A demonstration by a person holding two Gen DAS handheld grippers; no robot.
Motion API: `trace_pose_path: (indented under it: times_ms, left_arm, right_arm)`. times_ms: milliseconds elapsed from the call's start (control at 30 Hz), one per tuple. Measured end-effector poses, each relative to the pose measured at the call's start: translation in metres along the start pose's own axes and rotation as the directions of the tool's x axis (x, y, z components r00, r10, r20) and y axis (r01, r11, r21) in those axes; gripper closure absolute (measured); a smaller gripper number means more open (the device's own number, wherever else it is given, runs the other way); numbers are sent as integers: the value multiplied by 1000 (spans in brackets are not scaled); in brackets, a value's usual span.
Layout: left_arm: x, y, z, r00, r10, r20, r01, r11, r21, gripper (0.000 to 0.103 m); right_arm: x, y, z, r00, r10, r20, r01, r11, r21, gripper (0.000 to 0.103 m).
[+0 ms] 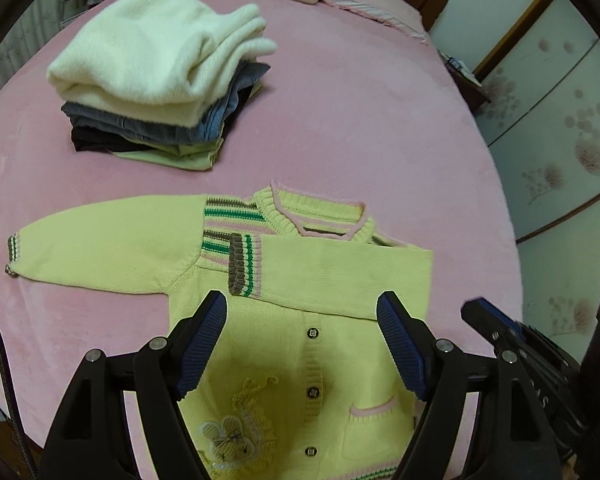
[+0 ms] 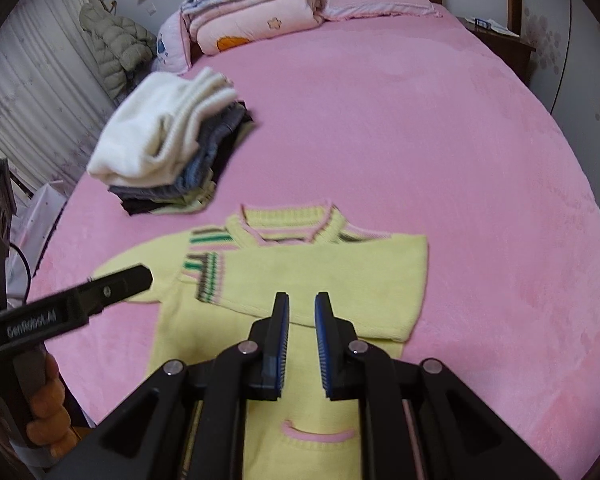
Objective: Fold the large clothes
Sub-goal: 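Move the left tool to the other sleeve cuff, then grasp the other cuff with the left tool and fold it across the front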
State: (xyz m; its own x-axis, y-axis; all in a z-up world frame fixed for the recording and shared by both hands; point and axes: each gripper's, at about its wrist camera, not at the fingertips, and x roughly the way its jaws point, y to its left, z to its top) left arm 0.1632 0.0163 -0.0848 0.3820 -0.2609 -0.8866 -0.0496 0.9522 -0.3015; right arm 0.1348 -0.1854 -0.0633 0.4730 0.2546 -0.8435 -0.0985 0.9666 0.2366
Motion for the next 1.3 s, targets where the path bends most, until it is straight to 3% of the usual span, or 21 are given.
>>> trace_pose_path:
  times_ms: [367,633,833,967,1100,1233,1300]
  left_arm:
    - [-71,49,3,995,-44,84,48,998,-41,15]
    - [-82,131,-14,992,44,120,-28,990,-135,15]
    - [-62,214,-31,992,45,121,-14,969,-248,15]
    - [-31,271,-42,997,10,77,18,935,-355,15]
    - [8,324,-54,996,-69,62,90,874,-478,15]
    - [37,359,-60,986,-136,101,169,798,-578,17]
    - [47,369,-59,980,-150,131,198,774,-601,19]
  right_arm:
    - [-18,66,10,996,63,64,-63,998,-2,90]
    - [5,129,-3,993,102,56,-100,995,-25,90]
    - [41,170,-17,996,87,29,-85,995,-60,90]
    - [69,191,-28,997,81,-1,-81,994,-73,90]
    - [96,204,-38,997,73,-33,-75,995,-62,90]
    - [114,212,-44,997,65,-51,-68,996,-52,90]
    - [121,213,-46,997,58,-56,-61,997,-52,90]
